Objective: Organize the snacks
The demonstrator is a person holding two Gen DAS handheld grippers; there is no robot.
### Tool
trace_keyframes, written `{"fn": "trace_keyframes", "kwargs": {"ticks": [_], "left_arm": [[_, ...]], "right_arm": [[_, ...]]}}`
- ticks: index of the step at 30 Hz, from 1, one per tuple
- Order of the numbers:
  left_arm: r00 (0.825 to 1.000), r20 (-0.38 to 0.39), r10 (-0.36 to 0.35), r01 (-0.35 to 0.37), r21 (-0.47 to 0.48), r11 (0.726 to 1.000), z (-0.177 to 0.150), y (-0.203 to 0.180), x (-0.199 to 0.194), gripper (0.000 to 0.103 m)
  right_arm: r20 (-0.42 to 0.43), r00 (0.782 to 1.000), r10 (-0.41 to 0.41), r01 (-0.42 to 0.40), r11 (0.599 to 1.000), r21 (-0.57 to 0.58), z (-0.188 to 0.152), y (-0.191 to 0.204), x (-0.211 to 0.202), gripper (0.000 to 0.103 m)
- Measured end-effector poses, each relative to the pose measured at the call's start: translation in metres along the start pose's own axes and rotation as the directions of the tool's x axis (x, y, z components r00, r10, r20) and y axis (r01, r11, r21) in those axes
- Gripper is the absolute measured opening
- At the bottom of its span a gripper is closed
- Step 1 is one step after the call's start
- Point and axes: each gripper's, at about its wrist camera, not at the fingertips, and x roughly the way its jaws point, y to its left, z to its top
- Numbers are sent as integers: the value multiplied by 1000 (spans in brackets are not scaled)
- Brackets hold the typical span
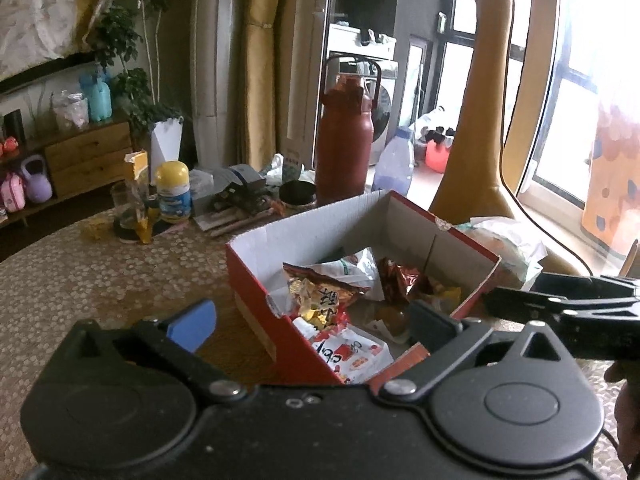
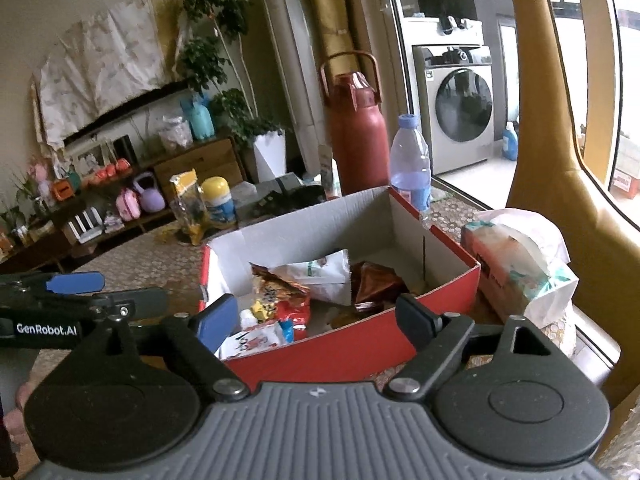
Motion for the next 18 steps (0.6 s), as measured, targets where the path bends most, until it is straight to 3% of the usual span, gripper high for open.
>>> {"fn": "trace_keyframes", "kwargs": {"ticks": [18], "left_arm": [[1000, 26, 15, -14, -55, 998, -20, 14, -53, 103]], "right_arm": [[54, 998, 19, -19, 1000, 2, -20, 21, -44, 98]]}}
